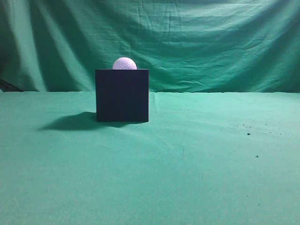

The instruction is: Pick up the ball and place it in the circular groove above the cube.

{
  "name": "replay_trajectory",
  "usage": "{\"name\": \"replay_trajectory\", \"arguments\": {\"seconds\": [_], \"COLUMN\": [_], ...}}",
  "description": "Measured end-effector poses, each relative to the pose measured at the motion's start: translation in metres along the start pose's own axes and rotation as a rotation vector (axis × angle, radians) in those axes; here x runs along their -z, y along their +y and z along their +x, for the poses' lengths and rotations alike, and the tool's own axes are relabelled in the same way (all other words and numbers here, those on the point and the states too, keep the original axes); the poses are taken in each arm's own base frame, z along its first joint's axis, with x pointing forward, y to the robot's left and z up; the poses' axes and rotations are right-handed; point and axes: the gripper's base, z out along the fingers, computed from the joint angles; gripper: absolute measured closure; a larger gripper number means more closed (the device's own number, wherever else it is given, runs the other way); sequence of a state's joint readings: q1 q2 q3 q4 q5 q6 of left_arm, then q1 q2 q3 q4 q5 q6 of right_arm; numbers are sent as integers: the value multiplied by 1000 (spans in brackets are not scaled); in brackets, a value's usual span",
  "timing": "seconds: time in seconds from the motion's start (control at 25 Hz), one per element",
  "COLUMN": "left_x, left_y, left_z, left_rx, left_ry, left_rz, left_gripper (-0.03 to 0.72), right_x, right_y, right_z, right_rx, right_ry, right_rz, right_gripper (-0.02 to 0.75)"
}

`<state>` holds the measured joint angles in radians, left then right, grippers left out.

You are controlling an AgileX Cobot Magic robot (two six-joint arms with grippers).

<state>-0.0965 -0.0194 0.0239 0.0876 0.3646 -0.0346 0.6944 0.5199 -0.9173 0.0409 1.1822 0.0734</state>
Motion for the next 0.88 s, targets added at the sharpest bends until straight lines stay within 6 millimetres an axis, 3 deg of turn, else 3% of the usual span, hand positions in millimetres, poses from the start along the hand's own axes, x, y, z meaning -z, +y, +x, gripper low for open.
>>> {"name": "replay_trajectory", "arguments": {"seconds": [0.16, 0.36, 0.4, 0.44, 0.64, 0.88], "left_x": [0, 0, 0, 0, 0, 0], "left_y": [0, 0, 0, 0, 0, 0], "left_z": [0, 0, 0, 0, 0, 0], "left_rx": [0, 0, 0, 0, 0, 0], "left_ry": [0, 0, 0, 0, 0, 0], "left_rz": [0, 0, 0, 0, 0, 0], "left_gripper": [688, 688, 688, 688, 688, 688], "right_x": [-4, -23, -28, -32, -56, -90], "right_y": [-3, -12, -15, -18, -31, -44], "right_z": [8, 24, 30, 36, 77, 124], "right_rx": [32, 33, 19, 4, -68, -176], "right_ry": [-46, -273, -318, -356, -502, -507], "right_rz": [21, 105, 133, 164, 337, 496], "right_gripper": [738, 738, 738, 690, 690, 690]}}
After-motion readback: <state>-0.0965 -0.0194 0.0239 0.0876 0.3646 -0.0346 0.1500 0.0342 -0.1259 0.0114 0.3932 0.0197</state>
